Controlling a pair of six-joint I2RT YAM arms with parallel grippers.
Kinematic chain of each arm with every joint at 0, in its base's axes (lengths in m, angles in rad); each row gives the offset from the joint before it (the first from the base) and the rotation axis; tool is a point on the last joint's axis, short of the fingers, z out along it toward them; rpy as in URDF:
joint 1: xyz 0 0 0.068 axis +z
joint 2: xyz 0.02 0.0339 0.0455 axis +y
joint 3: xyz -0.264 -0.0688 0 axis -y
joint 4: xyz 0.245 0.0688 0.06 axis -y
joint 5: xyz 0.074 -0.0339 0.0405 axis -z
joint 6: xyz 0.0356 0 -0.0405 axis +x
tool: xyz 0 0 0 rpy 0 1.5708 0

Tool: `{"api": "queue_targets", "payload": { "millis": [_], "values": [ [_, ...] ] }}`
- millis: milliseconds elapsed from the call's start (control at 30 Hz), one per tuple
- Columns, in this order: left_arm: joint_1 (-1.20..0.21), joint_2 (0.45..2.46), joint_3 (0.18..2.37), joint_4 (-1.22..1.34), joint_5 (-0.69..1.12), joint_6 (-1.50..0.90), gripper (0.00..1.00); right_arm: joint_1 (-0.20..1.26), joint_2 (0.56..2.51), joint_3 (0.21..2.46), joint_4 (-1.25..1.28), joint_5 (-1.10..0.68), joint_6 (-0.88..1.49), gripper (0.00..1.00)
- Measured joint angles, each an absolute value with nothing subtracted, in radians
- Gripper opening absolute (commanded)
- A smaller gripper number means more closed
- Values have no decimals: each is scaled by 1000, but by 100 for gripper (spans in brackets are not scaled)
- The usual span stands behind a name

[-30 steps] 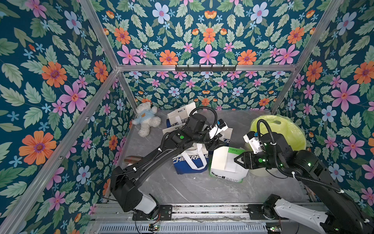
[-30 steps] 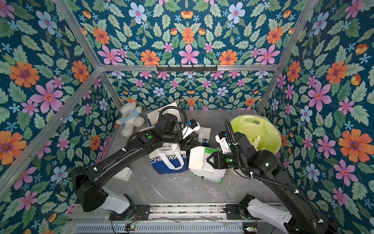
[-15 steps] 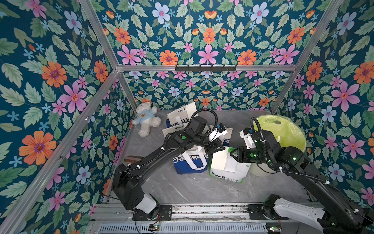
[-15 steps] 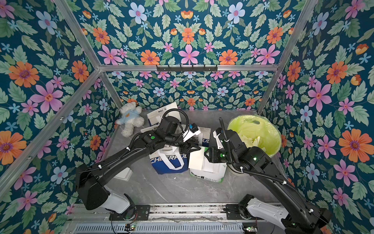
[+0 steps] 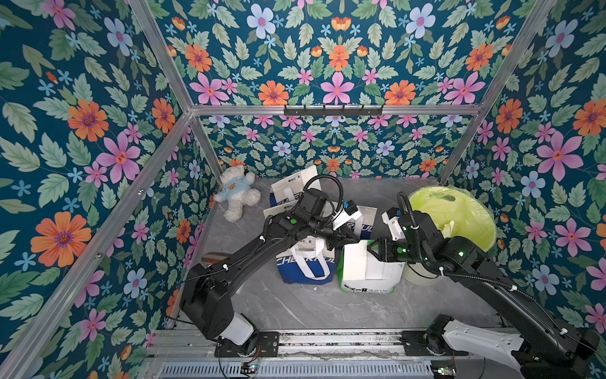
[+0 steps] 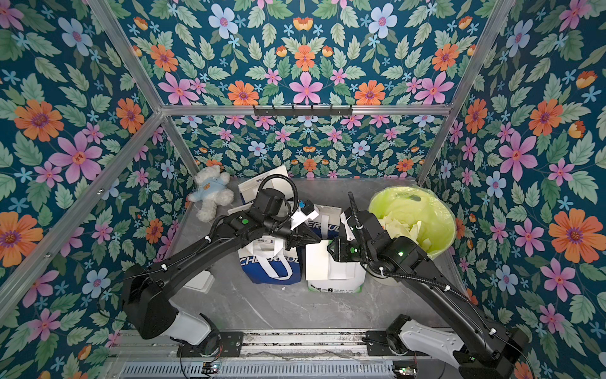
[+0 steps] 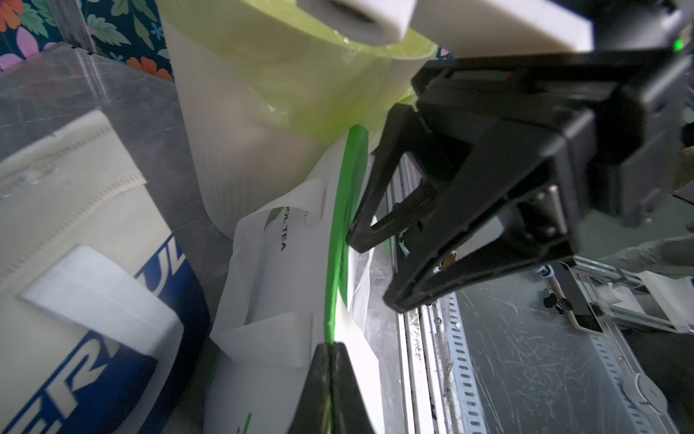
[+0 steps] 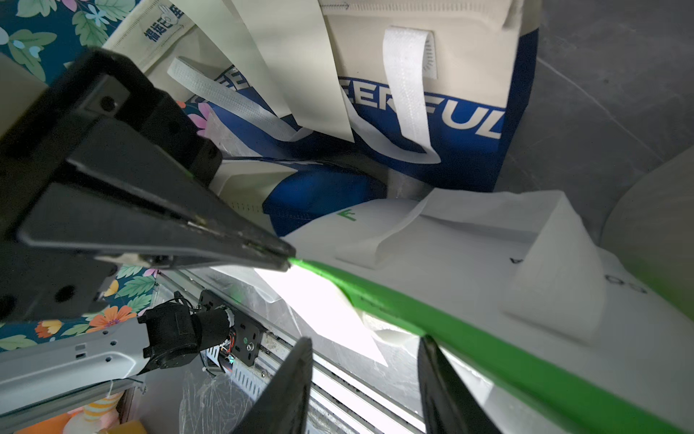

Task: Shred takeout receipts and throw away
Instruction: Tear off the takeout receipt from the takeout bag.

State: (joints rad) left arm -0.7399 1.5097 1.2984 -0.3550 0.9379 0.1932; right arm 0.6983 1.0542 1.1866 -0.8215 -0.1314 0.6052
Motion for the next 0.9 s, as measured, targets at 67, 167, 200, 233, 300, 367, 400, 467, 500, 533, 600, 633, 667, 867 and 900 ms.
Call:
{"api": "queue_targets", "payload": {
  "millis": [67,167,200,233,300,367,400,467,500,533,600,633,667,867,900],
  "values": [
    [-740,1497,1272,-324,958,180,0,699,1055,1183,-810,-139,604,48],
    [-740,1481,1239,-282,974,156,0,701,1061,1179,-781,-159,597,48],
    [-739,1476,1228,-266,979,151,0,705,1065,1179,-775,-167,595,48],
    [-739,1472,1219,-253,984,137,0,710,1069,1179,-768,-176,590,48],
    [-739,1466,1206,-235,989,133,0,722,1080,1177,-753,-184,576,48],
    [-739,1464,1198,-220,991,130,0,731,1090,1172,-738,-204,568,46],
    [-739,1462,1195,-213,991,129,0,733,1093,1170,-734,-206,564,45],
    [-739,1460,1189,-206,991,125,0,737,1097,1164,-727,-206,561,42],
    [-739,1458,1186,-202,991,125,0,737,1097,1160,-723,-207,559,39],
    [-739,1456,1183,-200,991,121,0,738,1097,1156,-720,-207,550,36],
    [-739,1452,1176,-192,991,115,0,740,1097,1151,-712,-211,550,29],
    [-739,1451,1172,-184,991,112,0,741,1095,1150,-710,-212,549,26],
    [-739,1450,1169,-178,991,111,0,743,1093,1148,-707,-216,547,23],
    [-739,1450,1164,-160,990,99,0,747,1092,1147,-682,-229,546,16],
    [-739,1451,1163,-158,987,94,0,747,1094,1147,-679,-231,546,17]
  ]
}}
